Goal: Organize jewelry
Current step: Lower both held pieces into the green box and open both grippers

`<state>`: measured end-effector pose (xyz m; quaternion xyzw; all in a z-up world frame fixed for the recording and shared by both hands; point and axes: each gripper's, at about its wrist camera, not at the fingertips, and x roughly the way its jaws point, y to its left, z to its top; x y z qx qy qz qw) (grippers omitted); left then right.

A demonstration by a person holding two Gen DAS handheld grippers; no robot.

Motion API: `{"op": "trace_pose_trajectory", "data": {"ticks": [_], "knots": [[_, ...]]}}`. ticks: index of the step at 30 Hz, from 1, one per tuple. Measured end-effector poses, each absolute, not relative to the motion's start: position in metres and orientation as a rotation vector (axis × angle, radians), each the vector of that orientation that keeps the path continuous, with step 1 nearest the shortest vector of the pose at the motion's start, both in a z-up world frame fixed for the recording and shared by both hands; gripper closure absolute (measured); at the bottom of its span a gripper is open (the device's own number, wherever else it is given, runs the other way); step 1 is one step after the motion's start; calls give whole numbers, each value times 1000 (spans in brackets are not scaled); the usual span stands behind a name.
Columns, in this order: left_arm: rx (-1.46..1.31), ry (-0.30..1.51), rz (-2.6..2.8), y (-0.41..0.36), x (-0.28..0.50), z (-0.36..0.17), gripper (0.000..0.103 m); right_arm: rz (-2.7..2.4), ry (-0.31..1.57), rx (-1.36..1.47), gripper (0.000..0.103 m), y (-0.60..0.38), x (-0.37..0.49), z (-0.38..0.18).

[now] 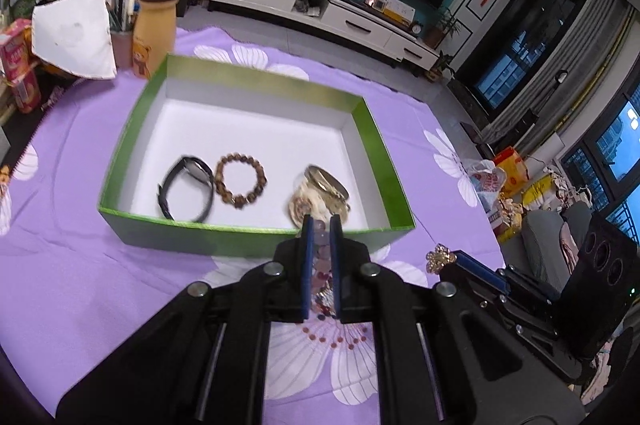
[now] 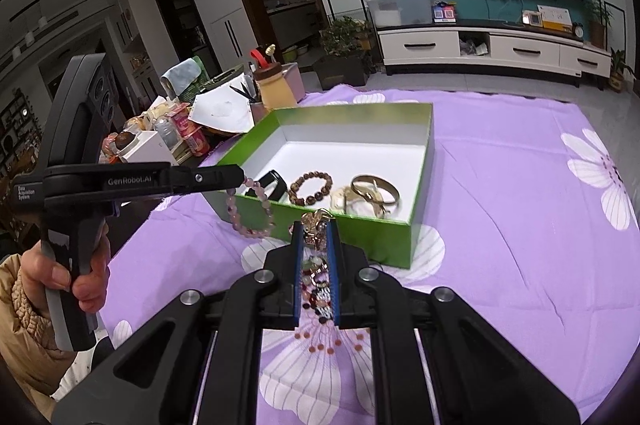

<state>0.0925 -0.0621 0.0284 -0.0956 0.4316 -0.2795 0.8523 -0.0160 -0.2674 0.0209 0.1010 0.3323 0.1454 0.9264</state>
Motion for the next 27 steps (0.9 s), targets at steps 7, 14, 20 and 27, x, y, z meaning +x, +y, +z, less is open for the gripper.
{"op": "trace_pose_trajectory", "data": {"ticks": [7,14,20,27], "knots": [[-186,874,-558,-58,114,41,96,303,670,172,92,-255,8,29],[-191,867,-533,-55,144,41,96,295,663,156,92,-250,37,34],[-189,874,-502,-56,173,34,96,283,687,156,92,-247,67,27],[-186,914,-468,-64,206,12,96,259,751,146,92,-240,108,9]]}}
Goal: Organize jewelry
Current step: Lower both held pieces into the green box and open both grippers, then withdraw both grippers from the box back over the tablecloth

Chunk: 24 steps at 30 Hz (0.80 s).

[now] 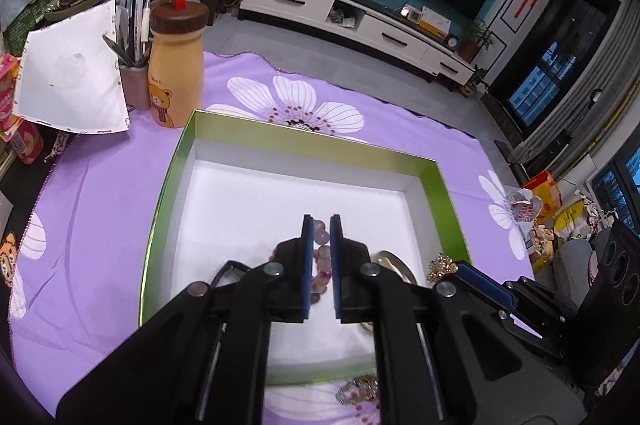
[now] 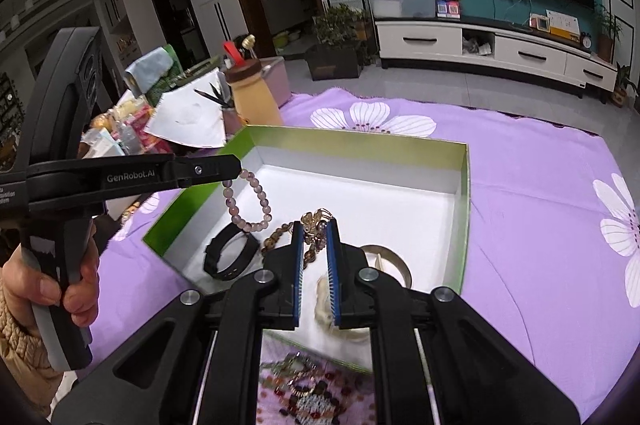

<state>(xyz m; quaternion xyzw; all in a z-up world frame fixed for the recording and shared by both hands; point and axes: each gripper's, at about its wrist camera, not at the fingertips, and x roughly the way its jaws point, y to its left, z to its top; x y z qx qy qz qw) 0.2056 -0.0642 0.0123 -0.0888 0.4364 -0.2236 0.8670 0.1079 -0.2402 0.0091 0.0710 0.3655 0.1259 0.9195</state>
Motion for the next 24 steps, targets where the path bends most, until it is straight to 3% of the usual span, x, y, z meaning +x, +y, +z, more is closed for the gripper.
{"op": "trace_pose_trajectory", "data": {"ticks": [14,18,19,21,22,24], "knots": [[-175,1003,-395,-64,247,-33,95,239,894,146,91,-225,160,-27],[-165,1008,-380,-63,248,-36,95,227,912,160,84,-227,163,-31],[-161,1005,-375,-62,248,-36,92,224,910,165,82,-229,161,-31],[-154,999,-370,-61,246,-34,75,209,897,177,74,-234,158,-28],[-148,989,-356,-60,244,-32,55,206,891,184,73,-237,156,-26],[-151,983,-372,-60,238,-29,50,198,879,197,70,-243,150,-21]]}}
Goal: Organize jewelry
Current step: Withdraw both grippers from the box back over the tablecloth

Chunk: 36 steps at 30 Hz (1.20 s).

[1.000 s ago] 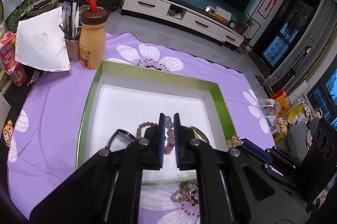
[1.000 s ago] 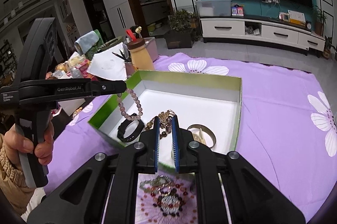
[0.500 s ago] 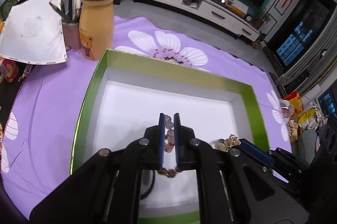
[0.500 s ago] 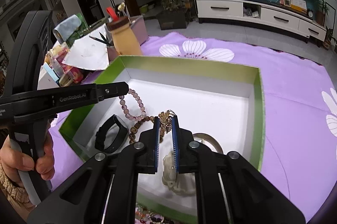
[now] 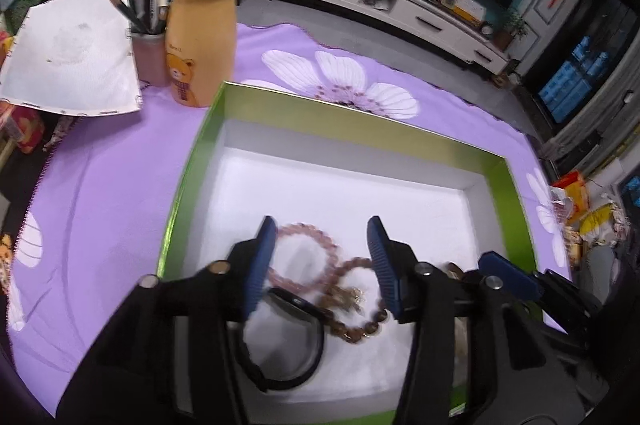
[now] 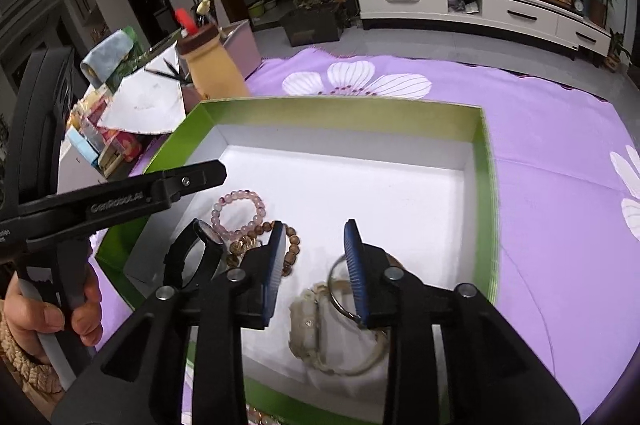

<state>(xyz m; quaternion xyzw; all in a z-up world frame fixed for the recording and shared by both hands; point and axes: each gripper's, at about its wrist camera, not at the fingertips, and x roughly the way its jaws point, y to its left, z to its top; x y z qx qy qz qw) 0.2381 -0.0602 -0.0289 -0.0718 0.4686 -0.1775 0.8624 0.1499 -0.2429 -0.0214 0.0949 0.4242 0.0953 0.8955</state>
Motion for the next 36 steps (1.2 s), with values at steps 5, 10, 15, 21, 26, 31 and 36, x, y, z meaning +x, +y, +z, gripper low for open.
{"op": "trace_pose_trajectory", "data": {"ticks": [5,10,15,21,26,31,36], "knots": [[-96,941,-362,-63,221,-17,33,173,838,212,66,-258,126,-7],[-88,916,-373,-63,201,-5,25,152,799,224,60,-271,99,5],[-72,891,-394,-61,173,6,25,143,780,212,60,-277,72,13],[-52,858,-422,-58,136,20,25,140,779,202,60,-279,43,16],[-48,862,-434,-55,108,19,25,138,798,208,60,-280,23,10],[-25,913,-456,-59,89,1,25,122,821,233,60,-285,4,0],[3,964,-459,-67,74,-28,25,133,837,281,60,-289,-14,-15]]}}
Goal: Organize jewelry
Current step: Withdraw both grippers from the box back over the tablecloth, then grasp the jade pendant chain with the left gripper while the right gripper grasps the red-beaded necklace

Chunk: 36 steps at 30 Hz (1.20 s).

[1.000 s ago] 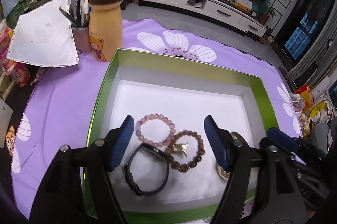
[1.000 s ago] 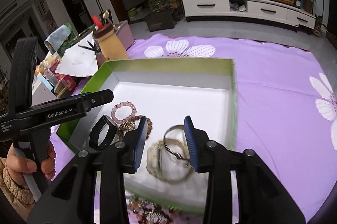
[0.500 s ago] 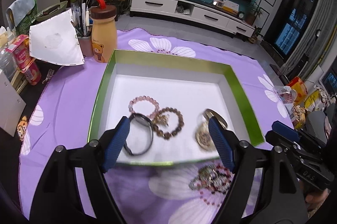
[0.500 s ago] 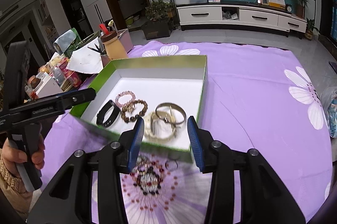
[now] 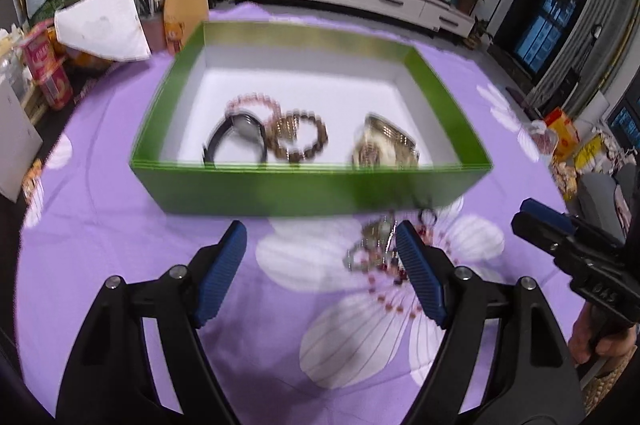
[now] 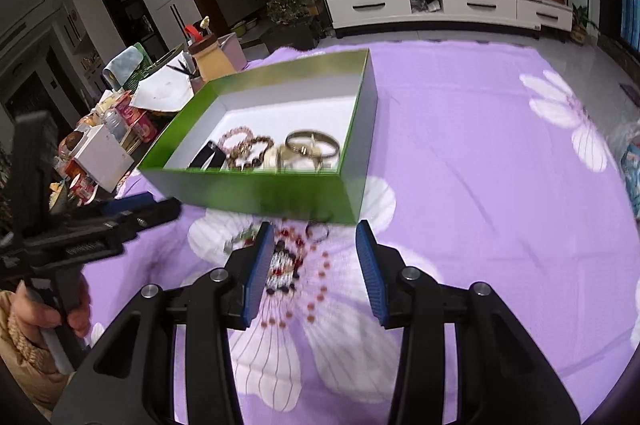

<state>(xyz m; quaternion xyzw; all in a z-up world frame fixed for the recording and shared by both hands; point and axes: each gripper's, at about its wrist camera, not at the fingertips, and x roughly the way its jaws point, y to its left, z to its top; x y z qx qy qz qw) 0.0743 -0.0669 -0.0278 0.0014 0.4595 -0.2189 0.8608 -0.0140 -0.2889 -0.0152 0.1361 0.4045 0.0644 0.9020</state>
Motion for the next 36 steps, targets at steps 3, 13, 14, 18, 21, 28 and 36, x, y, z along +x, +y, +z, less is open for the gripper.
{"op": "trace_pose_trajectory", "data": {"ticks": [3,13,14,18,21,28,36], "knots": [[23,985,-470,-77,71,-45,32,162,846,306,60,-285,-21,-25],[43,1022,-539,-102,81,-74,63,181,867,320,60,-281,-21,-36],[40,1021,-555,-104,82,-74,64,180,869,323,60,-282,-20,-37],[65,1016,-584,-113,86,-77,69,176,875,333,60,-285,-16,-41],[61,1022,-600,-119,91,-79,76,174,874,342,60,-288,-15,-43],[24,1010,-628,-118,94,-76,88,179,872,341,60,-289,-13,-43],[-60,931,-622,-88,83,-42,89,227,878,295,60,-271,-11,-40]]}}
